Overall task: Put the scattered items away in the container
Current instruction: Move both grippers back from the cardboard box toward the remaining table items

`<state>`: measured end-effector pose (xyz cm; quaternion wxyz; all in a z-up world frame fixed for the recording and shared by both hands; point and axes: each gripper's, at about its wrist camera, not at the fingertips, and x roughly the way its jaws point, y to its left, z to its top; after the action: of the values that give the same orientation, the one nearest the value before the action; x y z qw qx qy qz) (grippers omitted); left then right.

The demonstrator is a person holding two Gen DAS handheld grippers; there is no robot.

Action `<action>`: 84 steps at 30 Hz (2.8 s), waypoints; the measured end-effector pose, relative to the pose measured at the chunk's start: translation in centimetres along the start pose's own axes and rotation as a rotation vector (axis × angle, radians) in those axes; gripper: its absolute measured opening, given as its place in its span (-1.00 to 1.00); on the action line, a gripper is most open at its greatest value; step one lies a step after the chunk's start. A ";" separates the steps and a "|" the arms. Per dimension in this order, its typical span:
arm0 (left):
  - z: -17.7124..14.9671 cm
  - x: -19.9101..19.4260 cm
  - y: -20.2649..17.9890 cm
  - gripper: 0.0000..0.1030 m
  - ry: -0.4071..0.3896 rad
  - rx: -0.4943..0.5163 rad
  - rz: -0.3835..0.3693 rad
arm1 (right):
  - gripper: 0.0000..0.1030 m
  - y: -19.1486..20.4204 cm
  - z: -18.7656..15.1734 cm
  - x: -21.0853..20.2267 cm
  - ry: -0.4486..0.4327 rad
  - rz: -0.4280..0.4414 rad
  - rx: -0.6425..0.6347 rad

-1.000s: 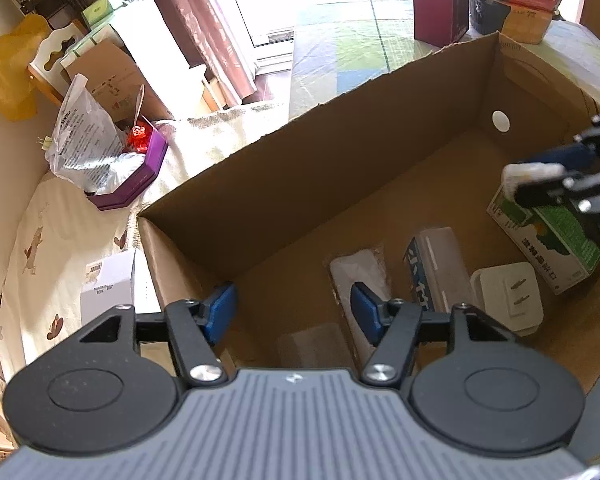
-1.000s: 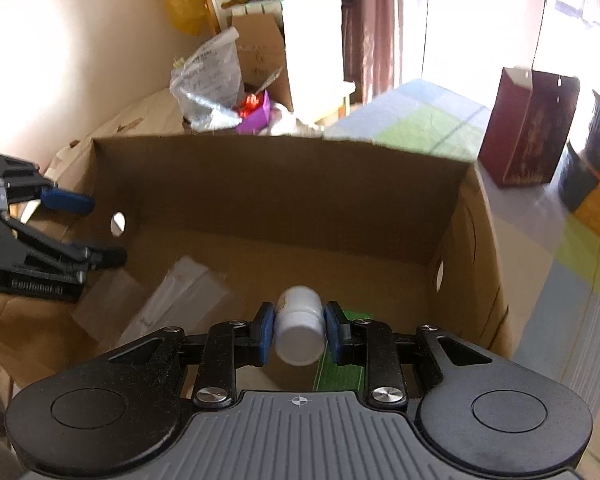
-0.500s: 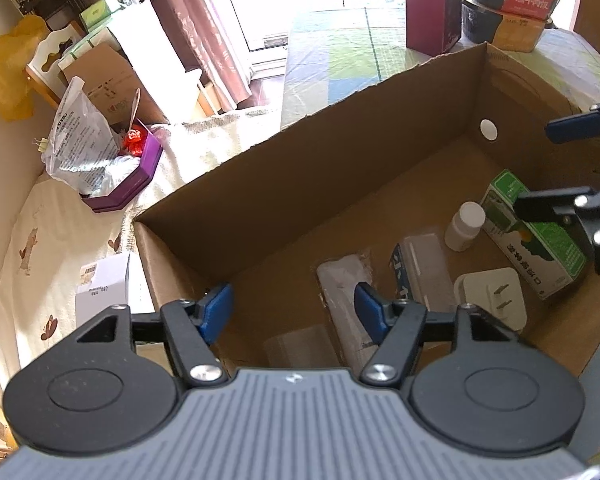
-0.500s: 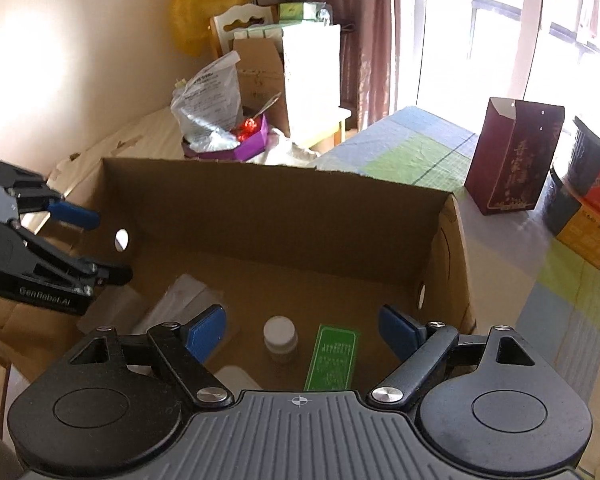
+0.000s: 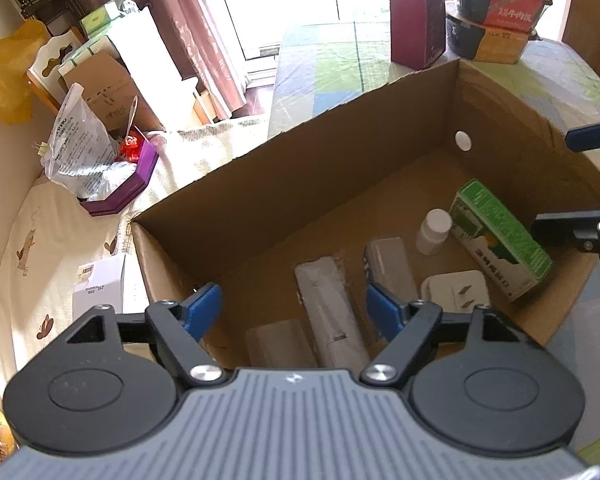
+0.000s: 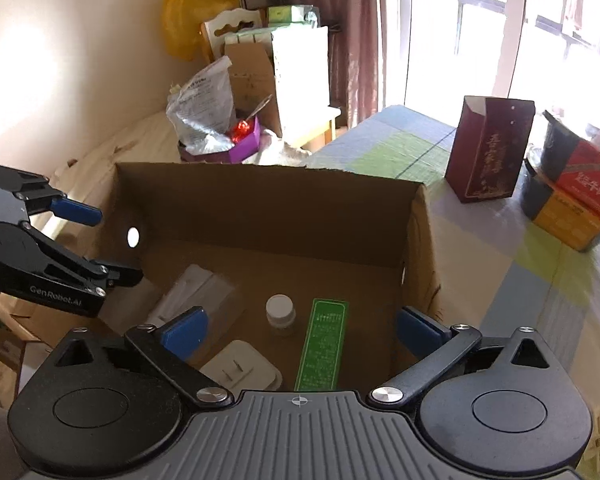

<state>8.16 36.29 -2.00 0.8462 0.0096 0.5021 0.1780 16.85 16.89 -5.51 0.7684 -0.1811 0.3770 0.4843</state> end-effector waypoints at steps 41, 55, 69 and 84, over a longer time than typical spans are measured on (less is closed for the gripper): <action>-7.4 -11.6 -4.1 0.78 -0.030 -0.244 -0.092 | 1.00 4.2 -5.6 -11.2 -0.047 -0.071 0.068; -9.0 -13.0 -6.8 0.79 -0.039 -0.264 -0.115 | 1.00 4.1 -8.8 -13.1 -0.035 -0.070 0.128; -8.9 -12.5 -9.8 0.79 -0.024 -0.235 -0.139 | 1.00 1.8 -11.4 -14.6 -0.032 -0.087 0.197; -7.9 -9.8 -15.6 0.80 -0.010 -0.107 -0.251 | 1.00 -4.3 -16.8 -16.8 0.002 -0.196 0.348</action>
<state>1.75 17.33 -0.72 0.8637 -0.0976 0.4849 0.0973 9.73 -6.08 -4.14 0.8312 -0.0821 0.4363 0.3346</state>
